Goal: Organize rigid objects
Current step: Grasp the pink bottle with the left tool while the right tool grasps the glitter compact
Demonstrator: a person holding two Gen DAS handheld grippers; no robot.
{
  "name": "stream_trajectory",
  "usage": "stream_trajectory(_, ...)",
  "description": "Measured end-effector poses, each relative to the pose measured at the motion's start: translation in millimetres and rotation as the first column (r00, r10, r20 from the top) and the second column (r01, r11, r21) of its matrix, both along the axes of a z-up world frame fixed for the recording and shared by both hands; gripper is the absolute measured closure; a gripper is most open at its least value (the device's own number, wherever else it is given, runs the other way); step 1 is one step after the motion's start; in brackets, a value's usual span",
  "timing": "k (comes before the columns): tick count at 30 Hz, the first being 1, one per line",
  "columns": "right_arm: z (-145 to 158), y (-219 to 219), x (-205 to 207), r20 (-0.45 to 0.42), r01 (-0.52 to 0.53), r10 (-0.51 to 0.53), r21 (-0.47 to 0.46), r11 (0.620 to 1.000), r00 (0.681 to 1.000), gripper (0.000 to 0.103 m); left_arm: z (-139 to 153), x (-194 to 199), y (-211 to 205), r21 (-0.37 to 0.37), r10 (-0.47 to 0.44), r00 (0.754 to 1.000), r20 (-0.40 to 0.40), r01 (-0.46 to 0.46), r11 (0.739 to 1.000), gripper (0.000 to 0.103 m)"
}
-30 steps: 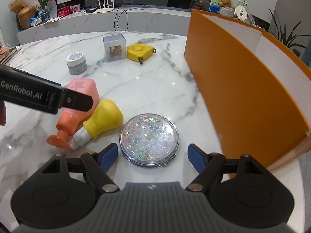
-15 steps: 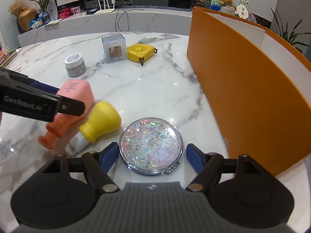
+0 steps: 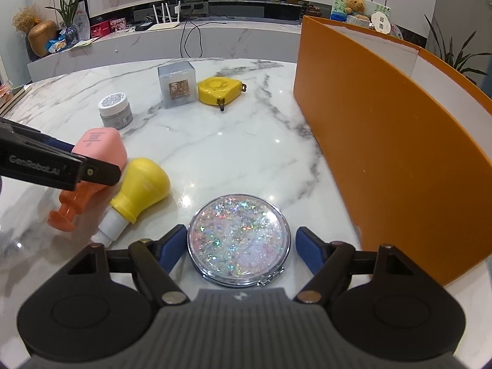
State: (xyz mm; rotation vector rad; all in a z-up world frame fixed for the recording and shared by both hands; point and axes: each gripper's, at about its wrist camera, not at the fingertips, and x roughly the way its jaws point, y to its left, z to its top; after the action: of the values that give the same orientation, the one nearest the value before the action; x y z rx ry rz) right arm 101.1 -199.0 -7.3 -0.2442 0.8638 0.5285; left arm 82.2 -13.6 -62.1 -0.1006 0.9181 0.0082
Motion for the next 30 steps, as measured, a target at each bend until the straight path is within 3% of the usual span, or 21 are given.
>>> stream_trajectory(5,-0.5,-2.2,-0.2,0.008,-0.022,0.022,0.007,1.0,1.0,0.028,-0.7,1.8,-6.5,0.032,-0.006,1.0,0.005,0.006,0.999,0.04)
stream_trajectory(14,-0.5,-0.4,-0.3,0.012,-0.023,0.022,0.008,1.0,1.0,0.031,-0.9,1.2,-6.5,0.038,-0.027,1.0,0.01,0.027,0.999,0.042)
stream_trajectory(30,9.0,-4.1,6.5,0.025,-0.005,0.005,0.008,1.0,1.0,0.032,14.3,-4.2,4.9,-0.009,-0.017,1.0,0.025,0.017,1.0,0.047)
